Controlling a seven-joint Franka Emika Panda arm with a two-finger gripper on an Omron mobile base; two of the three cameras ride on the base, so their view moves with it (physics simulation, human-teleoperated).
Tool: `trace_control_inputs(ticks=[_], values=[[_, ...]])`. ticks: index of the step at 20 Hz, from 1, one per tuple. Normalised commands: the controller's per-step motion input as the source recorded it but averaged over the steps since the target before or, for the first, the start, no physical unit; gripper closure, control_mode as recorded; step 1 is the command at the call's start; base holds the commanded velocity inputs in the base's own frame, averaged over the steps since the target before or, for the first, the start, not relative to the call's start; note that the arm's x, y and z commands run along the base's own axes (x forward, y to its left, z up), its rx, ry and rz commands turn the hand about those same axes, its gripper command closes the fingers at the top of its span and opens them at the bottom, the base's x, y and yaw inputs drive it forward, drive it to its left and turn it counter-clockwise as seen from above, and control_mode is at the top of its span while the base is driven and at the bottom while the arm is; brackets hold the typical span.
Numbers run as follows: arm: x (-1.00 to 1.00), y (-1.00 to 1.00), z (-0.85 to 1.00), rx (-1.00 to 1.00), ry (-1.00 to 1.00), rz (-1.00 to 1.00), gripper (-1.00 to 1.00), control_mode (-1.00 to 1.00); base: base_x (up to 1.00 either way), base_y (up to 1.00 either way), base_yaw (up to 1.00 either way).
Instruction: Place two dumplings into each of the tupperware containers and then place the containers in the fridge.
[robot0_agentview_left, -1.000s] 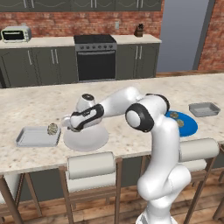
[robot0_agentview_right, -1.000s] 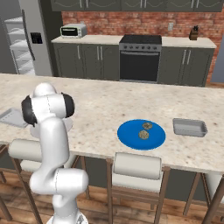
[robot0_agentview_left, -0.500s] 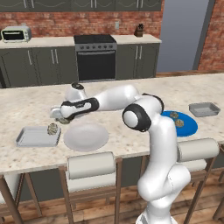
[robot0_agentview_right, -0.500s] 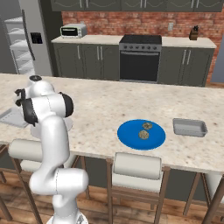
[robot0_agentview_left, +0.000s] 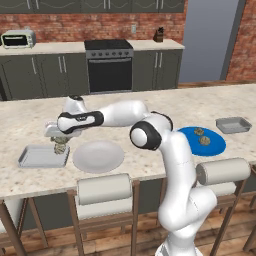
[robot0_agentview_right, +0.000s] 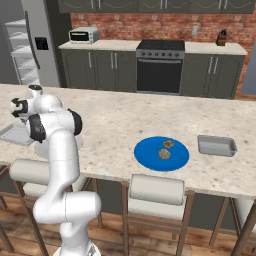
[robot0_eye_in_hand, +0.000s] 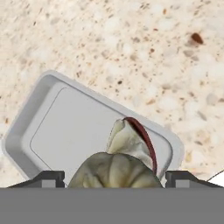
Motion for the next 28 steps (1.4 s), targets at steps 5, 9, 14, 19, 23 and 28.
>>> trace_control_inputs(ticks=[5, 9, 14, 19, 23, 28], values=[[-0.01, 0.42, -0.23, -0.04, 0.08, 0.04, 1.0, -1.0, 0.0, 0.0, 0.0], [-0.25, -0.07, -0.4, -0.05, 0.16, 0.0, 1.0, -1.0, 0.0, 0.0, 0.0], [-0.6, 0.01, -0.15, 0.0, 0.04, 0.0, 1.0, -1.0, 0.0, 0.0, 0.0], [0.09, 0.5, -0.34, 0.0, -0.03, 0.0, -1.0, -1.0, 0.0, 0.0, 0.0], [0.26, 0.1, -0.14, 0.02, -0.1, 0.0, -1.0, -1.0, 0.0, 0.0, 0.0], [-0.07, -0.31, 0.18, 0.0, -0.01, -0.01, -1.0, -1.0, 0.0, 0.0, 0.0]])
